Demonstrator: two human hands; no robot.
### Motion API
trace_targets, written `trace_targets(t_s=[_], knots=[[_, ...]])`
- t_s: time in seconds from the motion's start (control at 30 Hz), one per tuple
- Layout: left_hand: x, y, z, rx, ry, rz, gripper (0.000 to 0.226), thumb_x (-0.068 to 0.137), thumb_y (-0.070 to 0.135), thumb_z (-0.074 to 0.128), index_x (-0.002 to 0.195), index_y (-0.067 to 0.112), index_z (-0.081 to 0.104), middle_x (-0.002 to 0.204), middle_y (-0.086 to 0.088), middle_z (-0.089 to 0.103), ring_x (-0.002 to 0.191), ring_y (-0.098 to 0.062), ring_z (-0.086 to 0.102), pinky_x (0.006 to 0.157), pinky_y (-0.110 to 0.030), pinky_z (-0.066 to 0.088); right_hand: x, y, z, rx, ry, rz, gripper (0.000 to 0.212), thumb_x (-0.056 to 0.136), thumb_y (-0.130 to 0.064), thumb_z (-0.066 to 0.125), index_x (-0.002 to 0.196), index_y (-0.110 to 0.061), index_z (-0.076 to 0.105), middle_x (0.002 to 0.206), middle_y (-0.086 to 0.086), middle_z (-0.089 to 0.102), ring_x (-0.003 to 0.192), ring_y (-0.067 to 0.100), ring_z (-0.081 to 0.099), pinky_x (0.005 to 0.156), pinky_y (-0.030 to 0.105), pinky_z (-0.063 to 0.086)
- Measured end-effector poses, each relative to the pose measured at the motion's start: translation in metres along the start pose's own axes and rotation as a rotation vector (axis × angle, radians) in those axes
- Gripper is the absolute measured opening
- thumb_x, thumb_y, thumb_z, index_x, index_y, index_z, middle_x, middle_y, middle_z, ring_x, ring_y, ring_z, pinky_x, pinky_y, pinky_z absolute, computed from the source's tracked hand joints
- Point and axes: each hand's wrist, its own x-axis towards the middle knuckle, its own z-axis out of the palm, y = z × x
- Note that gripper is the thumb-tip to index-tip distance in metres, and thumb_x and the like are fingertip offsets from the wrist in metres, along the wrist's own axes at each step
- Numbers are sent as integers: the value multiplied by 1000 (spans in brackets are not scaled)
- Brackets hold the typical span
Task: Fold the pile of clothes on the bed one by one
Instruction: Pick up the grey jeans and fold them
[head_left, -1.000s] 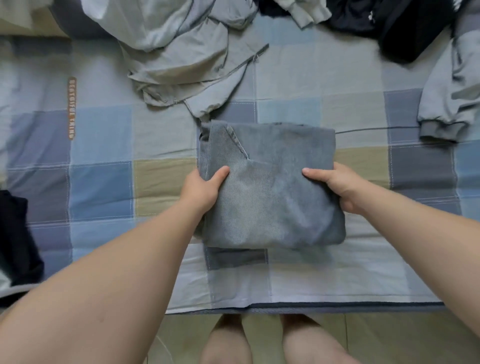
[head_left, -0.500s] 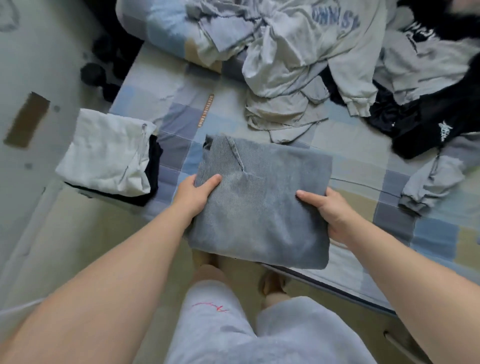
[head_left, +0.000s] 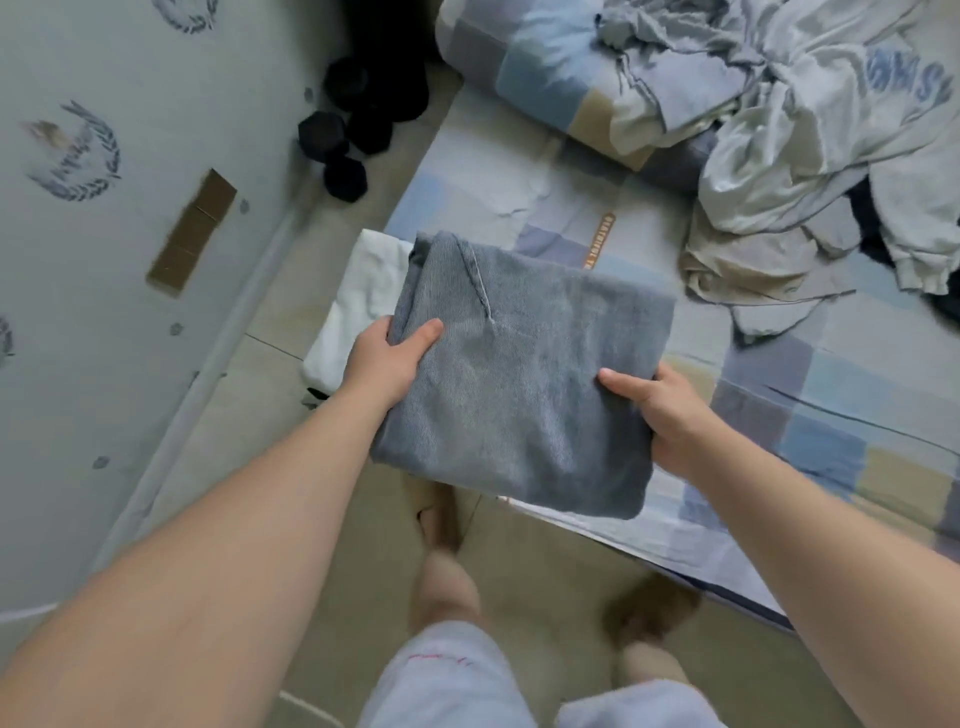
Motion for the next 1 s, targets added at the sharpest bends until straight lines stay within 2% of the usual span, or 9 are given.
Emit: trace_targets(t_s=[0.17,0.27,0.4,0.47,0.53,0.6,0.7,0.83,1.0], knots=[[93,-12,-63,82,35,42,50,85,56,71,121,22,67,109,6,71,99,-19,67,85,-30,50,48,3,97,59,47,18,32,91,-8,71,121,-9,64,111,9,74,97,27,71,78,40,58],[143,-28,-77,133,34,26,67,83,62,69,133,19,60,124,1,67,111,-23,64,99,-37,50,87,21,130,43,51,56,30,93,-7,68,122,-10,62,114,9,73,92,23,70,71,36,55],[178,-58,-80,267,54,7,61,92,47,65,145,20,49,137,-2,60,124,-25,58,103,-34,44,116,46,153,-87,82,112,33,95,-14,66,126,-14,56,123,11,67,96,26,67,86,44,55],[181,-65,-74,469,194,102,68,93,43,63,152,21,37,153,-6,45,139,-29,41,113,-41,34,125,56,154,-311,181,15,55,87,-32,72,134,-19,47,138,10,57,120,29,59,106,50,47],[167,-67,-64,667,339,390,66,92,38,59,153,22,37,160,-8,34,146,-33,30,117,-46,26,124,63,156,-781,333,-221,88,80,-49,70,153,-23,27,162,7,28,148,30,27,121,49,24],[159,-68,-50,759,296,671,63,91,39,54,152,25,41,163,-8,29,149,-34,26,119,-49,24,118,64,163,-1115,440,-552,100,78,-57,61,159,-24,13,168,6,6,155,28,6,121,51,10],[171,-90,-26,958,124,743,63,95,50,44,155,36,33,168,-4,17,154,-32,14,122,-55,16,132,73,185,-1364,295,-797,105,74,-71,56,160,-27,16,169,8,1,155,33,1,120,60,6],[209,-113,-20,1053,85,681,64,99,59,31,158,42,16,170,2,4,156,-26,1,124,-55,5,178,90,213,-1506,104,-660,122,67,-94,41,162,-26,4,169,12,-8,154,36,-8,118,68,2],[251,-142,-5,1031,121,640,65,98,58,31,158,44,11,170,3,-1,156,-25,-4,124,-52,-3,237,110,230,-1535,53,-612,128,66,-99,30,158,-24,-17,166,14,-20,153,36,-18,116,67,-7]])
